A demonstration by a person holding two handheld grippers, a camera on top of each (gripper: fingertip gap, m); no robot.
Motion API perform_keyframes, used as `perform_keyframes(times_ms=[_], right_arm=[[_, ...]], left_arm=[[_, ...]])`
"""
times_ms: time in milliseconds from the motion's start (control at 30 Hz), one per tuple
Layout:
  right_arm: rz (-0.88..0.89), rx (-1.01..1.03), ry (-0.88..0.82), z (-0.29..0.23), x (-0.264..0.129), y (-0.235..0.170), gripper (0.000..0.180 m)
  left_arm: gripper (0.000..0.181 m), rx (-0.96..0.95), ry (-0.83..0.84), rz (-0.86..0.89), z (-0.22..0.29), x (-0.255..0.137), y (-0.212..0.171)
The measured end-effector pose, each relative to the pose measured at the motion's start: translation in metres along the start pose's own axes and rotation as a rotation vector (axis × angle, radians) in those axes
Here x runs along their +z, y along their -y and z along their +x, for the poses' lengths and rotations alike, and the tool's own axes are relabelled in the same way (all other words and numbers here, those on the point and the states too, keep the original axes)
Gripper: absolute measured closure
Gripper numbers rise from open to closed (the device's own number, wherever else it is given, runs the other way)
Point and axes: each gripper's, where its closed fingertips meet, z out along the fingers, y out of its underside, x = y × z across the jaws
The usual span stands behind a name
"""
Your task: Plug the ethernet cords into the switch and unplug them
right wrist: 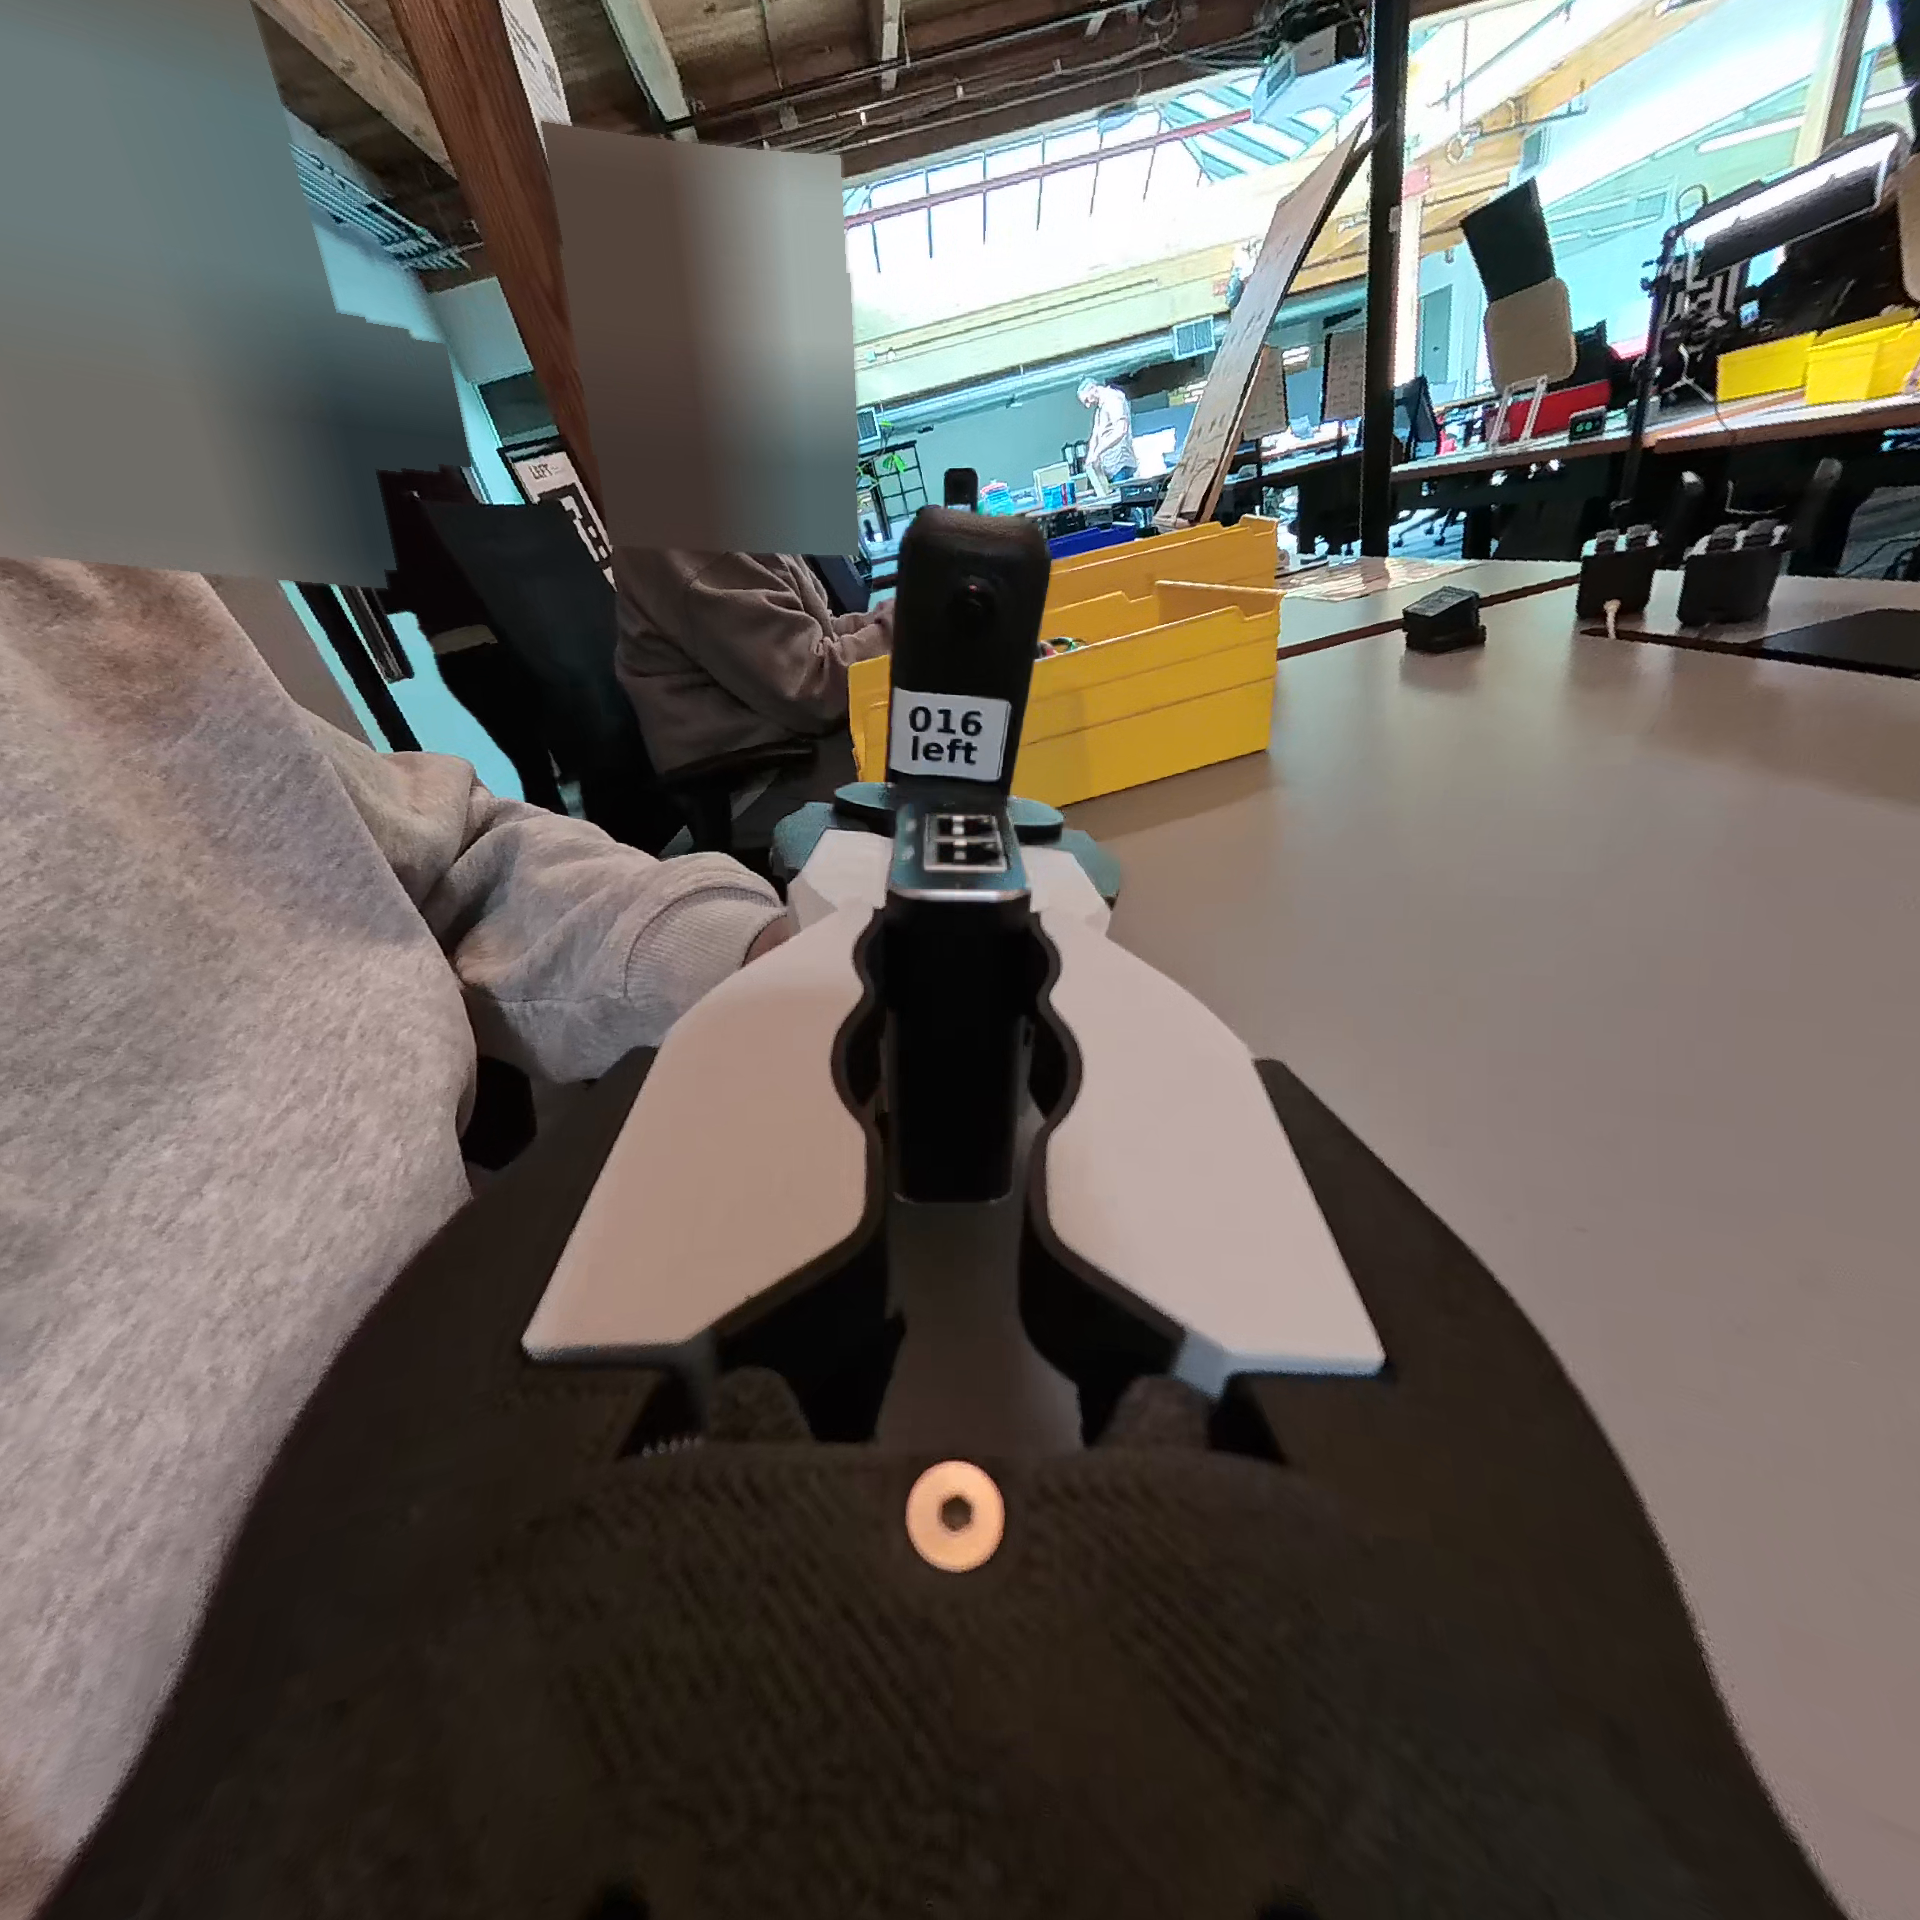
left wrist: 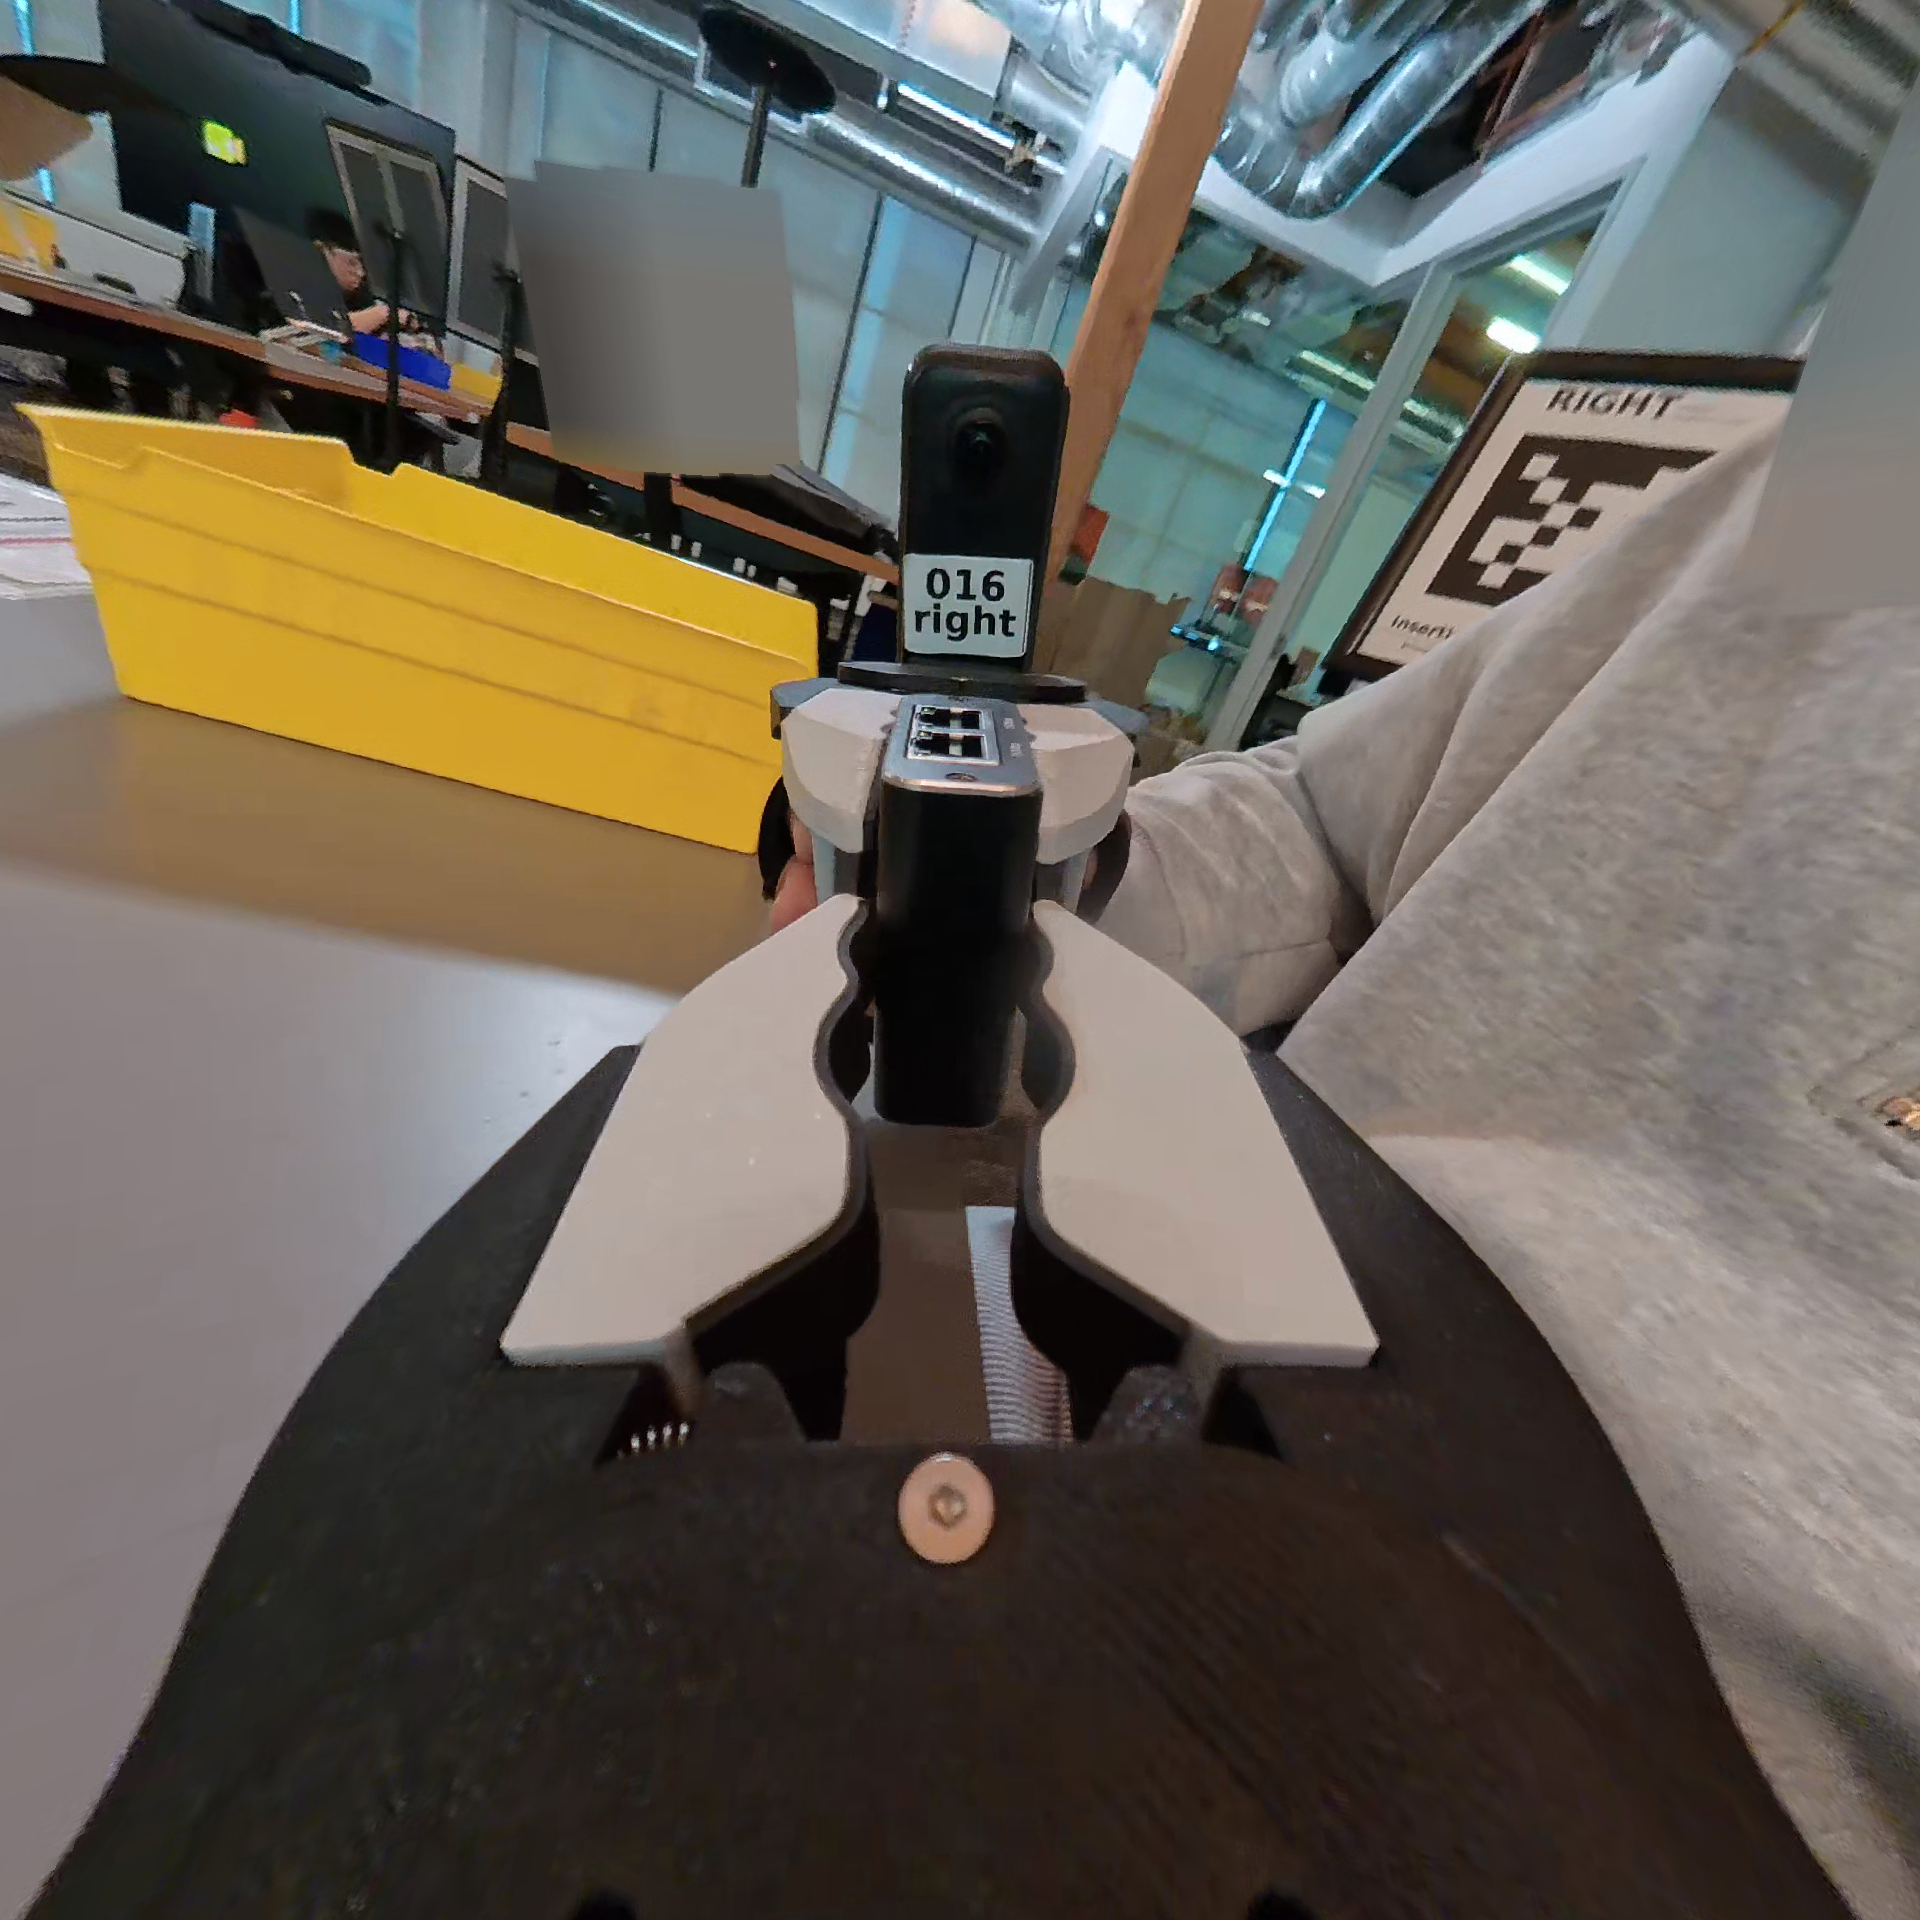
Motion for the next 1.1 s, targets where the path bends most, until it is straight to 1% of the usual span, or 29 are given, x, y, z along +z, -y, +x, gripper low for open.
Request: perform_keyframes(times_ms=[100,167,200,267,367,567,700,767,833,933,1033,1100], right_arm=[[0.021,0.024,-0.004,0.002,0.000,0.003,0.153],[0.087,0.038,-0.027,0.006,-0.003,0.013,0.130],[0.105,0.046,-0.044,0.010,-0.005,0.016,0.122],[0.099,0.054,-0.065,0.015,-0.007,0.015,0.119],[0.085,0.067,-0.073,0.017,-0.006,0.012,0.122],[0.057,0.049,-0.096,0.019,-0.005,0.007,0.129],[0.042,0.029,-0.138,0.024,-0.006,0.006,0.133],[0.003,-0.012,-0.196,0.030,-0.008,0.002,0.139],[-0.030,-0.103,-0.244,0.031,-0.009,0.002,0.143],[-0.053,-0.229,-0.238,0.022,-0.005,0.001,0.147],[-0.075,-0.261,-0.240,0.019,-0.001,-0.003,0.146],[-0.066,-0.254,-0.226,0.019,-0.002,-0.002,0.152]], left_arm=[[0.157,0.065,0.063,-0.025,-0.005,-0.003,0.001],[0.157,0.105,0.105,-0.028,-0.010,-0.008,0.004],[0.157,0.118,0.124,-0.019,-0.012,-0.010,0.007],[0.157,0.128,0.156,0.015,-0.015,-0.015,0.015],[0.157,0.116,0.176,0.051,-0.017,-0.020,0.022],[0.156,0.116,0.201,0.019,-0.022,-0.019,0.014],[0.156,0.160,0.230,0.003,-0.022,-0.020,0.015],[0.157,0.168,0.236,-0.009,-0.023,-0.019,0.014],[0.157,0.169,0.235,-0.010,-0.023,-0.019,0.013],[0.157,0.162,0.223,-0.007,-0.021,-0.018,0.012],[0.156,0.181,0.215,-0.018,-0.019,-0.016,0.011],[0.157,0.181,0.198,-0.015,-0.016,-0.015,0.011]])
